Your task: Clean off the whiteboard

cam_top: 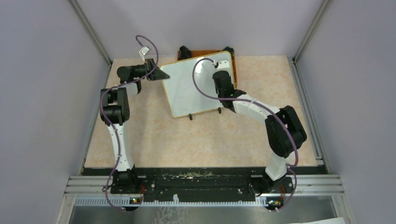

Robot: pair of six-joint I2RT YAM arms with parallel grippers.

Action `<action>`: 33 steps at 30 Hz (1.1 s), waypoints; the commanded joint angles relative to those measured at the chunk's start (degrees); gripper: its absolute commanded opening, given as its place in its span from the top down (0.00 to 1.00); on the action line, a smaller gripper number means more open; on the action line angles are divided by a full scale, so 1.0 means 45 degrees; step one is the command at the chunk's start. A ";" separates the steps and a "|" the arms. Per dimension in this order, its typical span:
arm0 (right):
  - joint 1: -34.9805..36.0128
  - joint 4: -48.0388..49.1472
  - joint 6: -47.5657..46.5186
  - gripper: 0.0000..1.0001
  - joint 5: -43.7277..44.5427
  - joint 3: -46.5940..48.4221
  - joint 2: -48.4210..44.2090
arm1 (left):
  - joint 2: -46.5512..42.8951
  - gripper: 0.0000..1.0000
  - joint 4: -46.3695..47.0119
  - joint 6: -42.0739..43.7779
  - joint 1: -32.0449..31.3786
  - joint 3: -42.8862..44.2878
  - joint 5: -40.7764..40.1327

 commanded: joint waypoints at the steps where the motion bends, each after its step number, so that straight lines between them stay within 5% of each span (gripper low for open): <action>1: 0.0205 0.0335 0.0330 1.00 0.0196 0.0054 -0.0054 | -0.0479 1.00 0.2964 -0.0112 -0.0064 -0.0280 0.3766; 21: -0.2049 -0.0191 0.0966 1.00 -0.0678 -0.0637 -0.1001 | -0.0434 1.00 0.2964 -0.0201 -0.0077 -0.0195 0.3766; 33: 0.0248 -0.0365 0.0510 1.00 -0.1035 0.0719 -0.0010 | -0.0276 1.00 0.2965 -0.0187 -0.0149 -0.0243 0.3766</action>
